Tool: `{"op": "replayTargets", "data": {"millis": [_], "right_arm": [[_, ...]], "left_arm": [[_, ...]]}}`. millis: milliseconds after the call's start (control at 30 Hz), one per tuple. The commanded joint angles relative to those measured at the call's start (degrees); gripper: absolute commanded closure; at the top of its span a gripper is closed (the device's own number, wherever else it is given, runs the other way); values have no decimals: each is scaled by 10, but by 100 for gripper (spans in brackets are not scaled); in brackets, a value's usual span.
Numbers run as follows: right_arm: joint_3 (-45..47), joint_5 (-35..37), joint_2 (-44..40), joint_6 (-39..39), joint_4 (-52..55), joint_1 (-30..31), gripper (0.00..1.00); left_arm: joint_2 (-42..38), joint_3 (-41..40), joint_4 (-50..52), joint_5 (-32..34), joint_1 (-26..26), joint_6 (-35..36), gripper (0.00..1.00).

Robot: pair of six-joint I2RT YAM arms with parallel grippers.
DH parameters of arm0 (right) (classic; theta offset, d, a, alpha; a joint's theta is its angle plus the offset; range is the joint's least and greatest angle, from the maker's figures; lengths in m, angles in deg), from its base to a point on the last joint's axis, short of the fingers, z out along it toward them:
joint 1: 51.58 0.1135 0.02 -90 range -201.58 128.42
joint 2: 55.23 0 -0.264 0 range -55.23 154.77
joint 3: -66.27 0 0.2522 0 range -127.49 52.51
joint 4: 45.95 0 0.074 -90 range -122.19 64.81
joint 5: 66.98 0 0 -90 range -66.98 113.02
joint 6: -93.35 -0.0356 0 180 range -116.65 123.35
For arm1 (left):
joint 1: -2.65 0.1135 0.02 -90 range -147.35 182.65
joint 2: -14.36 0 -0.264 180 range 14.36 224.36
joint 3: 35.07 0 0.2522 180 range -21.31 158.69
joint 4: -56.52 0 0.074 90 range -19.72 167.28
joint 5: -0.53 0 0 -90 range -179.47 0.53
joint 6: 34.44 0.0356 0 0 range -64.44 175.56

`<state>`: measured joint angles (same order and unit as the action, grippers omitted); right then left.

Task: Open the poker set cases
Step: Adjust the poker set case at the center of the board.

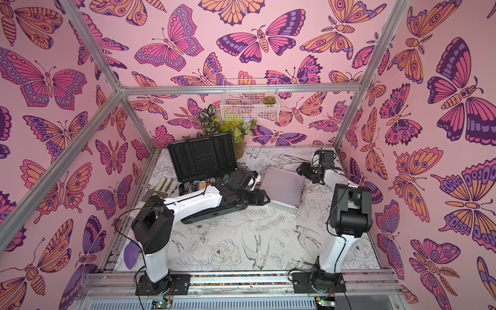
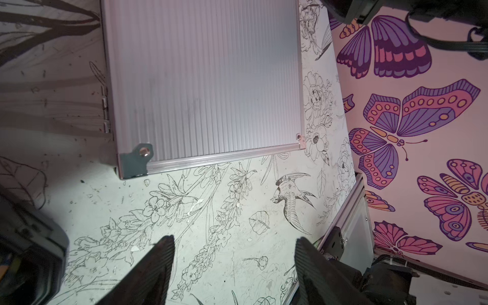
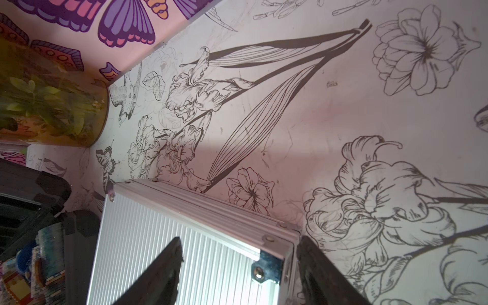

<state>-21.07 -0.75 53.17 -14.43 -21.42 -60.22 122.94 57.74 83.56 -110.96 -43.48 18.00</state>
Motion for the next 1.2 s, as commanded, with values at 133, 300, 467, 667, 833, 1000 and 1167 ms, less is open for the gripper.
{"op": "replayTargets", "data": {"millis": [133,300,467,667,833,1000,1167], "right_arm": [[-15,-64,28,28,-3,-11,29],[-12,-96,31,29,-9,-11,31],[5,-104,19,29,-16,-11,35],[9,-95,19,37,-31,-12,32],[-6,-98,33,35,-45,-16,32],[-16,-129,48,24,-47,-18,32],[-14,-191,61,15,-65,-17,32]], "left_arm": [[46,12,-16,-14,-3,-13,25],[65,23,-20,-14,-3,-16,25],[78,31,-27,-14,-2,-30,25],[89,42,-31,-22,-2,-33,26],[89,40,-33,-25,-1,-36,26],[94,42,-34,-23,-1,-36,26],[106,49,-34,-24,-1,-40,26]]}}
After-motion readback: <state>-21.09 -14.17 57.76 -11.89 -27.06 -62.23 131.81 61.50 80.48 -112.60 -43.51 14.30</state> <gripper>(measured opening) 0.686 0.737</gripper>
